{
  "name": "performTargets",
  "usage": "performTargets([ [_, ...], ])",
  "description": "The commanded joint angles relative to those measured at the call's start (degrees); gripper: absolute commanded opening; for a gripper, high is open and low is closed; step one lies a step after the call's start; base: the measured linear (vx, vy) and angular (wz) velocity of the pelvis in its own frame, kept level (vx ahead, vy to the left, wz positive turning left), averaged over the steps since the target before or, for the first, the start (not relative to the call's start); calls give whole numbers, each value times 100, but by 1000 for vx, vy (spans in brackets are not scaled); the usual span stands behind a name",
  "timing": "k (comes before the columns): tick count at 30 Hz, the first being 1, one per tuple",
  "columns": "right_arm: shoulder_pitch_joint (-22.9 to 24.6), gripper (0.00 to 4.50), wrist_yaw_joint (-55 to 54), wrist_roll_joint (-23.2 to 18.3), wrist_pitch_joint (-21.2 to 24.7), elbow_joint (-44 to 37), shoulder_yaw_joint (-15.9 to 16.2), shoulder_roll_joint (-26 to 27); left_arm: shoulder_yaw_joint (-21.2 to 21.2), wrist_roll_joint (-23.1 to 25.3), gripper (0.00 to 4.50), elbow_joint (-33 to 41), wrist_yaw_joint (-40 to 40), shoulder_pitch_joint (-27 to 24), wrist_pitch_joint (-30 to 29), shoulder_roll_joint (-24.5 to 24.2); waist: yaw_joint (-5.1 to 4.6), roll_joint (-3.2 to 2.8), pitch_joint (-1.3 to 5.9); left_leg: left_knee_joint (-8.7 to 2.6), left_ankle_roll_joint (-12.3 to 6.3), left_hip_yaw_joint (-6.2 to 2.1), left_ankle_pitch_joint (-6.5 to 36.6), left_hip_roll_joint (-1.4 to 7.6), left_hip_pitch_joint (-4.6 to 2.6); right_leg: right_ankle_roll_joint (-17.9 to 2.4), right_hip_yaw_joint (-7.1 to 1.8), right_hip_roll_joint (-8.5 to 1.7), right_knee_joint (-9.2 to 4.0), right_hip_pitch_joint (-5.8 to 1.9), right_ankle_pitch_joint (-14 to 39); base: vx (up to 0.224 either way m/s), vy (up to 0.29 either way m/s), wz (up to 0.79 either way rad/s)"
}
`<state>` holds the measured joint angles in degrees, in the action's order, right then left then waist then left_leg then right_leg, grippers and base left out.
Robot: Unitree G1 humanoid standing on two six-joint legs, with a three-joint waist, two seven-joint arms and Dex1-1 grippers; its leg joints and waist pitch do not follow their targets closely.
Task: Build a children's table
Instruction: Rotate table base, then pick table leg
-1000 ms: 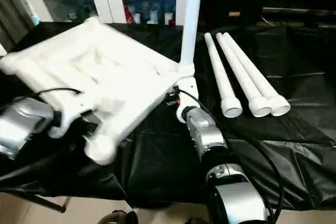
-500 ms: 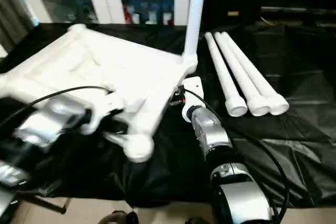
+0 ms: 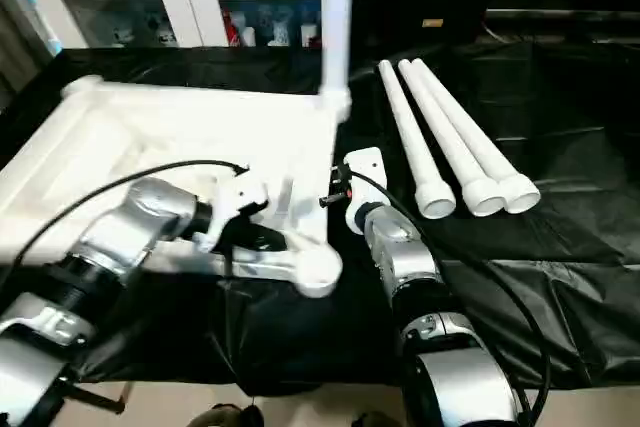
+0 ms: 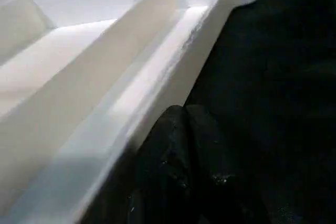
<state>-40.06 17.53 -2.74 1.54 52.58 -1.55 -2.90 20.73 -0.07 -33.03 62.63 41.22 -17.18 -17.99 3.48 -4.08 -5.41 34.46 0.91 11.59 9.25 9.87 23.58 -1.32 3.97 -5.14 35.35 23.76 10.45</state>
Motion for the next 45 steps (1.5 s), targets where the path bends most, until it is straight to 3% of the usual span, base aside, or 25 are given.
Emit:
performTargets([
  [1, -33, 14, 222, 51, -54, -14, 253, 203, -203, 191, 0, -238, -534, 301, 352, -13, 39, -1, 560, -374, -336, -183, 1023, 300, -175, -1614, -236, -383, -320, -356, 216, 0, 0, 0],
  [6, -41, 14, 186, 94, -88, -60, 245, 153, -218, 682, 0, -1045, -1668, 643, 763, -136, 21, -12, 564, -381, -301, -199, 1124, 299, -186, -1512, -236, -378, -340, -351, 353, 0, 0, 0],
  [12, 24, 14, 44, 156, -99, -453, 182, -45, -163, 923, 0, -1491, -1975, 783, 897, -354, 53, -17, 588, -356, -387, -198, 875, 303, -193, -1559, -234, -376, -294, -344, 22, 0, 0, 0],
  [13, -11, 14, -95, 153, -82, -582, 101, -131, -168, 915, 0, -1492, -1906, 773, 973, -405, 60, -62, 592, -353, -382, -195, 854, 302, -204, -1557, -228, -364, -295, -331, -28, 0, 0, 0],
  [14, -11, 14, -95, 153, -82, -582, 101, -131, -168, 915, 0, -1492, -1906, 773, 973, -405, 66, -51, 596, -351, -372, -197, 833, 301, -204, -1566, -229, -364, -283, -337, -68, 0, 0, 0],
  [19, -169, 14, -575, 360, 403, -1009, 40, -382, -329, 524, 0, -1027, -1169, 543, 1160, -476, 173, -49, 578, -365, -217, -189, 967, 317, -222, -1604, -239, -378, -288, -319, 142, 0, 0, 0],
  [20, -314, 14, 21, -121, 964, -1264, -150, -483, -438, 241, 0, -572, -866, 339, 1137, -502, 193, -29, 566, -365, -244, -181, 1019, 320, -212, -1627, -243, -381, -276, -355, 110, 0, 0, 0],
  [21, -355, 14, 151, -304, 1091, -1382, -253, -508, -489, 139, 0, -432, -824, 273, 1146, -503, 201, -32, 569, -366, -262, -178, 1026, 328, -203, -1626, -242, -387, -275, -352, 104, 0, 0, 0],
  [22, -355, 36, 151, -304, 1091, -1382, -253, -508, -489, 139, 0, -432, -824, 273, 1146, -503, 204, -40, 576, -359, -288, -173, 999, 329, -204, -1598, -238, -374, -264, -334, 68, 0, 0, 0],
  [23, -417, 45, 33, -280, 1157, -1405, -291, -554, -549, 64, 0, -351, -851, 241, 1123, -487, 187, -8, 563, -365, -291, -166, 989, 327, -197, -1576, -239, -359, -268, -317, 79, 0, 0, 0],
  [24, -726, 45, -240, -200, 1338, -1182, -358, -713, -841, -281, 21, -4, -912, 161, 551, -426, 179, -18, 559, -369, -250, -166, 1019, 312, -206, -1549, -242, -366, -277, -314, 179, 0, 0, 0],
  [25, -894, 50, -381, -161, 1457, -1040, -397, -791, -975, -416, 33, 192, -911, 109, 280, -410, 159, 21, 562, -365, -188, -170, 927, 305, -214, -1621, -244, -377, -260, -320, 210, 0, 0, 0],
  [28, -1238, 82, -554, -133, 1604, -577, -482, -906, -1048, -543, 50, 622, -803, -52, -55, -488, 145, 6, 515, -370, -35, -157, 1172, 289, -216, -1527, -257, -374, -334, -290, 794, 0, 0, 0],
  [29, -1365, 87, -596, -109, 1658, -388, -498, -949, -1070, -577, 58, 777, -791, -108, -158, -513, 147, 6, 497, -380, -19, -154, 1217, 288, -216, -1477, -261, -366, -351, -285, 874, 0, 0, 0],
  [30, -1532, 89, -613, -62, 1790, -167, -477, -1018, -1103, -647, 68, 1032, -756, -201, -342, -554, 134, 54, 487, -379, -19, -161, 1203, 285, -211, -1432, -272, -369, -335, -292, 891, 0, 0, 0],
  [31, -1657, 99, -632, -20, 1843, -10, -454, -1070, -1124, -704, 78, 1221, -724, -266, -477, -586, 130, 27, 492, -384, -24, -157, 1151, 297, -224, -1442, -264, -365, -338, -278, 859, 0, 0, 0],
  [32, -1809, 123, -640, 30, 1933, 178, -417, -1125, -1145, -762, 92, 1433, -697, -335, -651, -637, 117, 112, 444, -395, -71, -142, 1117, 284, -195, -1414, -268, -342, -369, -267, 833, 0, 0, 0],
  [33, -1809, 123, -640, 30, 1933, 178, -417, -1125, -1145, -762, 92, 1433, -697, -335, -651, -637, 122, 83, 472, -374, -72, -160, 1049, 287, -188, -1446, -270, -364, -314, -294, 762, 0, 0, 0],
  [35, -2083, 132, -738, 124, 2052, 531, -372, -1214, -1124, -870, 100, 1822, -584, -464, -979, -793, 111, 63, 469, -371, -128, -152, 923, 284, -192, -1475, -260, -343, -319, -271, 699, 0, 0, 0],
  [36, -2217, 143, -778, 140, 2144, 717, -369, -1254, -1111, -921, 116, 2040, -535, -541, -1154, -881, 109, 84, 423, -376, -170, -136, 938, 276, -182, -1439, -265, -324, -336, -245, 690, 0, 0, 0],
  [38, -2382, 162, -826, 109, 2299, 958, -388, -1299, -1100, -1011, 130, 2378, -507, -646, -1484, -990, 112, 74, 443, -371, -192, -153, 834, 293, -179, -1491, -256, -331, -281, -263, 566, 0, 0, 0],
  [40, -2574, 167, -813, 121, 2413, 1290, -409, -1359, -1096, -1175, 135, 2902, -428, -809, -1944, -1142, 110, 86, 390, -375, -275, -138, 803, 287, -158, -1474, -256, -314, -303, -226, 534, 0, 0, 0],
  [41, -2578, 187, -812, 121, 2416, 1297, -409, -1361, -1096, -1179, 161, 2913, -426, -812, -1953, -1145, 115, 69, 408, -364, -256, -145, 804, 295, -177, -1486, -254, -320, -286, -235, 529, 0, 0, 0],
  [42, -2639, 187, -798, 132, 2453, 1407, -422, -1386, -1089, -1247, 161, 3132, -374, -891, -2113, -1228, 108, 101, 349, -388, -265, -133, 866, 289, -161, -1460, -257, -304, -319, -204, 607, 0, 0, 0],
  [45, -2779, 217, -798, 160, 2511, 1675, -460, -1432, -1120, -1339, 189, 3509, -360, -1041, -2402, -1345, 102, 77, 327, -406, -124, -146, 1100, 301, -192, -1435, -264, -312, -325, -201, 826, 0, 0, 0],
])
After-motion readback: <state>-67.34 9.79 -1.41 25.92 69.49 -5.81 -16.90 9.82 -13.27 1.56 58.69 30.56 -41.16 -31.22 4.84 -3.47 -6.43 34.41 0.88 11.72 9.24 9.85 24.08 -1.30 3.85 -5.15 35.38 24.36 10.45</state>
